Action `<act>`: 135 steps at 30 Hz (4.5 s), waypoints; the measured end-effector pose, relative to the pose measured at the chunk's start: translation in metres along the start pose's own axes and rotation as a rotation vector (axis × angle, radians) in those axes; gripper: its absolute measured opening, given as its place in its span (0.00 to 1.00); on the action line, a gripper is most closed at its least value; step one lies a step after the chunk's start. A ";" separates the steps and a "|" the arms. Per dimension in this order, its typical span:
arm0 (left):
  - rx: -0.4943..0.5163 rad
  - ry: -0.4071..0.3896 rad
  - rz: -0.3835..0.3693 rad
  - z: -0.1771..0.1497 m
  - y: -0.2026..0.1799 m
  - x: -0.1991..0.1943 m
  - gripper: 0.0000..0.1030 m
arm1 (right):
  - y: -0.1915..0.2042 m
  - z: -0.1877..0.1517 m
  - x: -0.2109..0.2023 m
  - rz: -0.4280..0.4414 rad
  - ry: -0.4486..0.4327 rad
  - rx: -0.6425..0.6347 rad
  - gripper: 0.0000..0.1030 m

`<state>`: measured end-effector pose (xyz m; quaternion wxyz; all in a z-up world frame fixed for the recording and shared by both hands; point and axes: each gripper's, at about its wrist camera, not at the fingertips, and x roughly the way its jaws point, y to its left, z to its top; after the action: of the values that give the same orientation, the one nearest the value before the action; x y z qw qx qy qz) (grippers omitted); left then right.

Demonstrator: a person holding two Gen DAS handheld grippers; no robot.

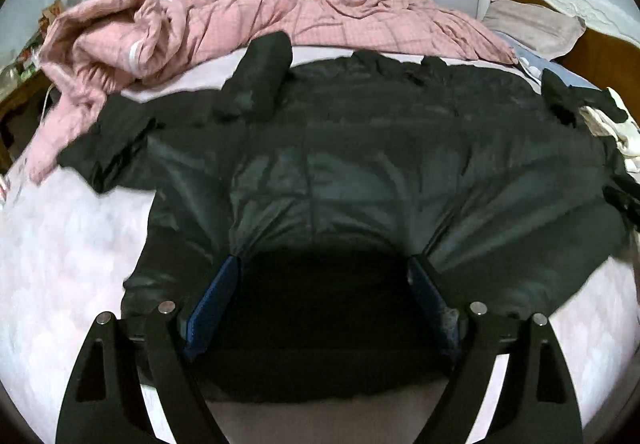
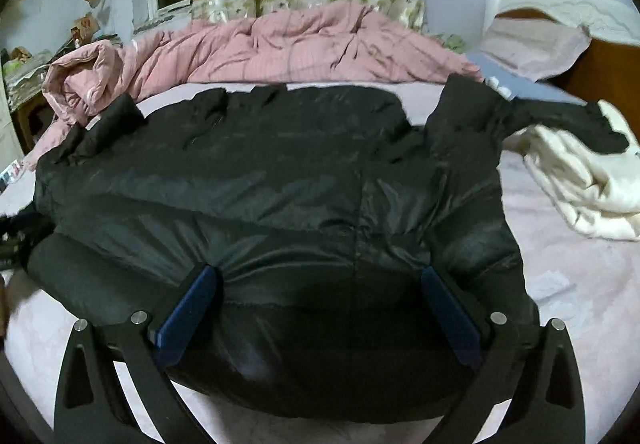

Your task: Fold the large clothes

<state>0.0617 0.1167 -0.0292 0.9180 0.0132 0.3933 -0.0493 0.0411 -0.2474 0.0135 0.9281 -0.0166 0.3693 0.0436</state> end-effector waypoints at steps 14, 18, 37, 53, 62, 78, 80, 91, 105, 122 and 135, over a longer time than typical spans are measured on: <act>-0.033 -0.165 0.091 -0.018 -0.015 -0.038 0.81 | 0.001 -0.027 -0.017 0.000 0.033 0.040 1.00; 0.013 -0.331 0.123 -0.013 -0.028 -0.066 0.81 | -0.004 -0.022 -0.036 -0.005 -0.057 0.066 1.00; 0.005 -0.438 0.033 0.003 -0.049 -0.072 1.00 | -0.047 -0.009 -0.065 -0.305 -0.207 0.169 1.00; -0.016 -0.392 0.066 0.005 -0.046 -0.059 1.00 | -0.071 -0.009 -0.059 -0.414 -0.194 0.258 0.90; 0.024 -0.489 0.110 -0.001 -0.055 -0.073 1.00 | -0.072 -0.009 -0.059 -0.299 -0.190 0.240 0.87; 0.086 -0.543 0.275 0.041 -0.019 -0.067 1.00 | -0.023 -0.011 -0.080 -0.235 -0.376 0.112 1.00; 0.059 -0.518 0.297 0.055 0.008 -0.064 1.00 | -0.015 -0.011 -0.081 -0.237 -0.383 0.070 1.00; -0.088 -0.286 0.388 0.086 0.154 0.017 1.00 | -0.011 -0.008 -0.059 -0.170 -0.276 0.045 1.00; -0.247 -0.006 0.326 0.079 0.195 0.069 0.08 | 0.009 -0.009 -0.048 -0.165 -0.244 -0.039 1.00; -0.016 -0.304 -0.341 0.023 -0.092 -0.073 0.07 | 0.005 -0.009 -0.087 0.211 -0.343 0.067 0.91; 0.079 -0.299 -0.421 -0.002 -0.133 -0.087 0.52 | 0.016 -0.019 -0.052 0.446 -0.159 0.178 0.73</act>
<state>-0.0130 -0.0083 0.0343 0.9342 -0.0405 0.2449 -0.2560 -0.0105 -0.2363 0.0353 0.9196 0.1506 0.2919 0.2156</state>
